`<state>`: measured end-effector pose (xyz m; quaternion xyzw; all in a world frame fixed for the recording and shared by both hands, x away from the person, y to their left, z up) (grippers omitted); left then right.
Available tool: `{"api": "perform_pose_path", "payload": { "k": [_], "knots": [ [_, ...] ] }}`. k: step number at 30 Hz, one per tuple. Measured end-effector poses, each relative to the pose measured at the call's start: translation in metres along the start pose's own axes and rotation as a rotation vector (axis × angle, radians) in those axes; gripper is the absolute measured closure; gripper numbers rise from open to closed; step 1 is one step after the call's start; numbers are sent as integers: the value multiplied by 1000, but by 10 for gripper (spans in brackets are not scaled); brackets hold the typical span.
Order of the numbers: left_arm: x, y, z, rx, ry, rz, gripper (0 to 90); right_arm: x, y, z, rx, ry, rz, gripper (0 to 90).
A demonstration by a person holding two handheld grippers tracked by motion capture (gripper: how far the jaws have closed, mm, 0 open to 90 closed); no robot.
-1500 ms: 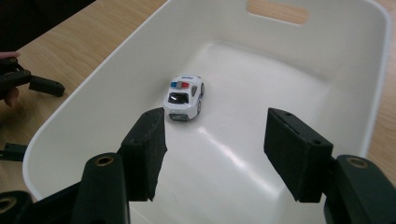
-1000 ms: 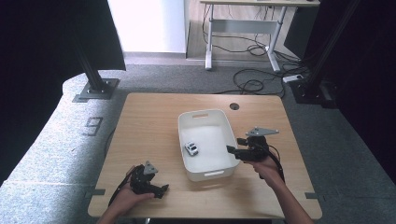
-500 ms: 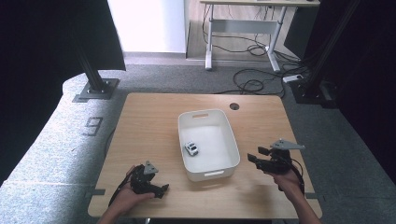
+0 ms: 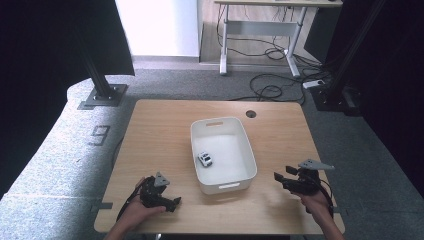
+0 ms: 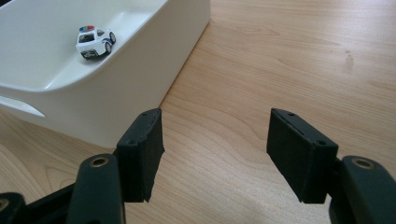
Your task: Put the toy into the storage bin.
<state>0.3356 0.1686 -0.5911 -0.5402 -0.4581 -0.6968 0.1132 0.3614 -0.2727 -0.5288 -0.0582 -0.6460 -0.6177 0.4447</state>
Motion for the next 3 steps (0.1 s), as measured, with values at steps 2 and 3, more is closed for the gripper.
{"api": "perform_pose_path", "payload": {
  "k": [2, 3],
  "knots": [
    [0, 0, 0, 0, 0, 0, 0, -1, -1, 0, 0, 2, 0, 355],
    [0, 0, 0, 0, 0, 0, 0, -2, -1, 0, 0, 6, 2, 353]
  ]
}}
Point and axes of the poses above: each handheld gripper's, and its own axes: x roughly backward along the jaws, y roughly out of its top, z roughly to its left, the point moved 6 cm from there along -x, roughly forward along the jaws, and after that the axes turned 7 degrees about z, right-handed, at the moved point
